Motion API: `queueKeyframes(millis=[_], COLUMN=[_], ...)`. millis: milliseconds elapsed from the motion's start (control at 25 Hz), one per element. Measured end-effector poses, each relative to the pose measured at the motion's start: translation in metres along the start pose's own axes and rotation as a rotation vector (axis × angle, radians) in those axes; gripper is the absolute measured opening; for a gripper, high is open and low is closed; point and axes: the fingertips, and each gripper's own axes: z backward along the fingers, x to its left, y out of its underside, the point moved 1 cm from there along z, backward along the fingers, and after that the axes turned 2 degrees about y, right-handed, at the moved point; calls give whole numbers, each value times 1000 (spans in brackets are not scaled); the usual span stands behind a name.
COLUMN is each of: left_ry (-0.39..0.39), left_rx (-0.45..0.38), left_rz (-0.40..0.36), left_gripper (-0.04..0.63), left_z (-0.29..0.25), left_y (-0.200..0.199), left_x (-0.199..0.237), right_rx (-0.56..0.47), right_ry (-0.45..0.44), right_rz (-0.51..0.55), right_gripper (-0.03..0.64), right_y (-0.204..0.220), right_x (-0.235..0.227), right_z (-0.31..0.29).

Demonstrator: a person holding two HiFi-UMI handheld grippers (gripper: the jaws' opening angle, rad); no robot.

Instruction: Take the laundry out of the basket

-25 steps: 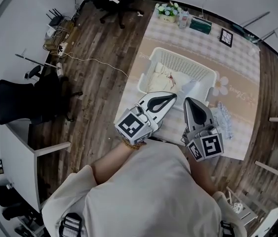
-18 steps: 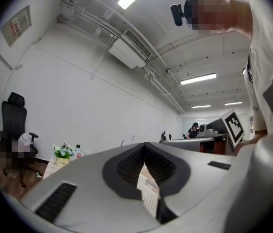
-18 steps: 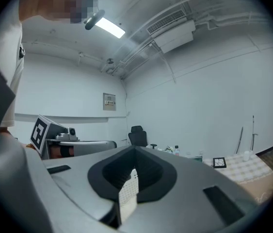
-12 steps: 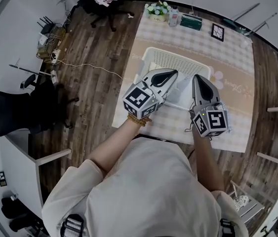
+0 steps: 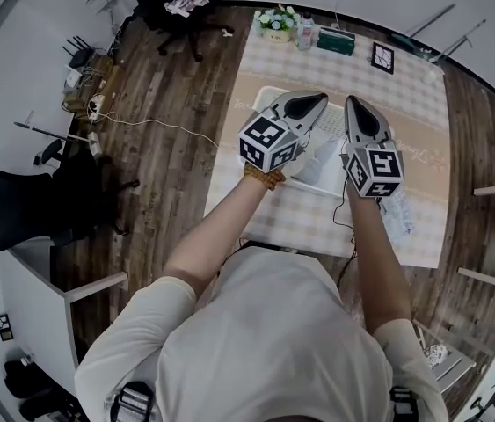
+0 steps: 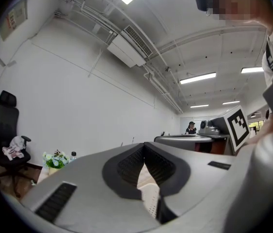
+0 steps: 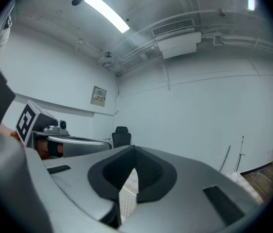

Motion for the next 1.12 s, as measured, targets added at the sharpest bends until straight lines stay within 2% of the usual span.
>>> queueKeyframes(millis=[160,320,480,600,720,840,960,1120], left_ry=[19,52,60,79,150,264,352,422], left_rx=[47,132,242,367,541,694,781,860], left_rz=[-45,-173,-285,-352,-443,-458,-451,-480], left_gripper=[37,37,37,37,37,36,35,35], left_z=[-1,2,-8,-3,8,13,17,21], left_y=[7,27,48,69,98,127,140,150], left_x=[-1,1,-4,0,5,4,4,4], right_rx=[31,104,181,311,489,615,680,759], right_ry=[-11,-66,-78,-151,-251,-347,-421,-515], right_rz=[14,72,142,196,284,363,381,402], right_gripper=[11,11,12,12,12,11,9,28], right_y=[8,38,64,89,120,141,153,172], right_x=[1,6,-5,8,26,36,42,53], right_z=[-3,-6,-2,-8,-14,-14,-14,-9])
